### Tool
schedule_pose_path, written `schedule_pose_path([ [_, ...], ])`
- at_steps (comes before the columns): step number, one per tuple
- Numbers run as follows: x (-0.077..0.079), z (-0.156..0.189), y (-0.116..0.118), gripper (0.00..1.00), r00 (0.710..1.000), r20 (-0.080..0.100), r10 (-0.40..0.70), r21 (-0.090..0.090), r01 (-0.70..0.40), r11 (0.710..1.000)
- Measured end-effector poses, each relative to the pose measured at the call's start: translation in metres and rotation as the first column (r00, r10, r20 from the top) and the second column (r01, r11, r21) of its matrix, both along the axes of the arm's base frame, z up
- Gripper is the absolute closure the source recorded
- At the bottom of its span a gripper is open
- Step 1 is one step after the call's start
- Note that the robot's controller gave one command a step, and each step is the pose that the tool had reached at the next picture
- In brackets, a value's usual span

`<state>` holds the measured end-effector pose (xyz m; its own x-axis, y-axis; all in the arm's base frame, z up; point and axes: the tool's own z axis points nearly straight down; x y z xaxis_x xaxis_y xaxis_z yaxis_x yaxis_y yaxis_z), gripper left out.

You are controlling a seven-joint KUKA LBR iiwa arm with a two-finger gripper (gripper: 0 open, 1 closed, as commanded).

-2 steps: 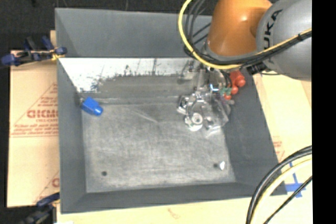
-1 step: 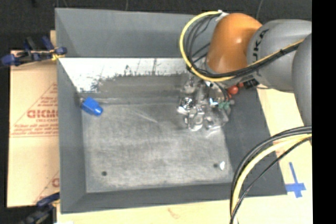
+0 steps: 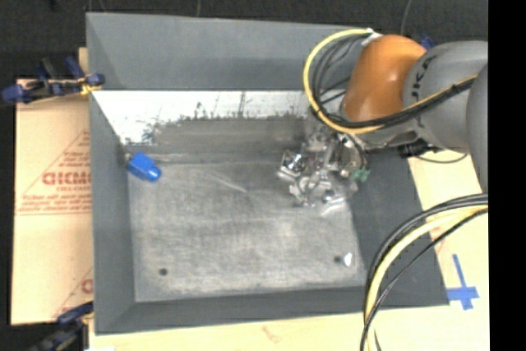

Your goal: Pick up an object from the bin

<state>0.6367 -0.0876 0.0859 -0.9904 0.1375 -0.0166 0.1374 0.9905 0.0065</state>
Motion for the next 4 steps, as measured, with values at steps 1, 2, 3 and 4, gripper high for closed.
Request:
schedule_pose_path([
  [1, -0.002, 0.001, -0.001, 1.00, 1.000, -0.011, -0.001, -0.001, 0.001, 1.000],
  [2, -0.004, -0.005, -0.002, 0.00, 1.000, -0.014, -0.001, -0.003, 0.001, 1.000],
  [3, -0.003, -0.004, -0.002, 1.00, 1.000, -0.010, -0.003, -0.003, 0.003, 1.000],
  [4, -0.007, 0.127, 0.002, 1.00, 1.000, -0.004, -0.029, -0.004, 0.029, 1.000],
])
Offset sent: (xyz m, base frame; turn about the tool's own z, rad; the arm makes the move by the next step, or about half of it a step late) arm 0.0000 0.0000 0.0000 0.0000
